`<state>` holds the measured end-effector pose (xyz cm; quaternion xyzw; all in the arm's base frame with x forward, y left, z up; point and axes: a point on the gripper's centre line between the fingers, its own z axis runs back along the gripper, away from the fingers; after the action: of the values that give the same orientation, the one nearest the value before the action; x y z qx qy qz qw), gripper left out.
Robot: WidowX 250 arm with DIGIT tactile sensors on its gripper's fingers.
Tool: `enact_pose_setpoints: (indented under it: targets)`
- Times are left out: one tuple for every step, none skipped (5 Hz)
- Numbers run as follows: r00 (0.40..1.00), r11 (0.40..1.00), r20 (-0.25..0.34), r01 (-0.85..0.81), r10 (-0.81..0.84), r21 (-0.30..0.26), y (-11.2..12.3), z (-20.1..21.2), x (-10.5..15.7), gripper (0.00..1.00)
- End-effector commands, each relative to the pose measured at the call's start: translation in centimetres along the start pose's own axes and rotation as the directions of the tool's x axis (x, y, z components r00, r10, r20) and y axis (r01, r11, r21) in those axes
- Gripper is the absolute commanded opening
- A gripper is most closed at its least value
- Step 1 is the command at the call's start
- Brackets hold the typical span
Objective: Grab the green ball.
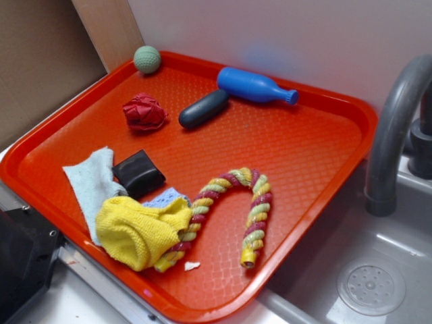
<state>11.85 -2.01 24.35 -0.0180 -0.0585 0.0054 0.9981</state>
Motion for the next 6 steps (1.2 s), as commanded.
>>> enact_pose_setpoints:
  targets:
    - [1.0,1.0,0.0,0.0,0.0,0.0,0.0,0.0,0.0,1.0]
    - [0.969,0.973,0.149,-0.212,0.197,0.089,4.2,-5.4,4.4,1.0]
    - [0.922,0.943,0.214,-0.333,0.323,0.01,5.9,-9.7,7.4,1.0]
    - [0.884,0.937,0.331,-0.349,0.331,-0.006,7.1,-12.7,11.2,1.0]
    - [0.904,0.954,0.334,-0.299,0.269,0.04,7.8,-15.6,14.5,1.0]
    - [0.904,0.954,0.334,-0.299,0.269,0.04,7.8,-15.6,14.5,1.0]
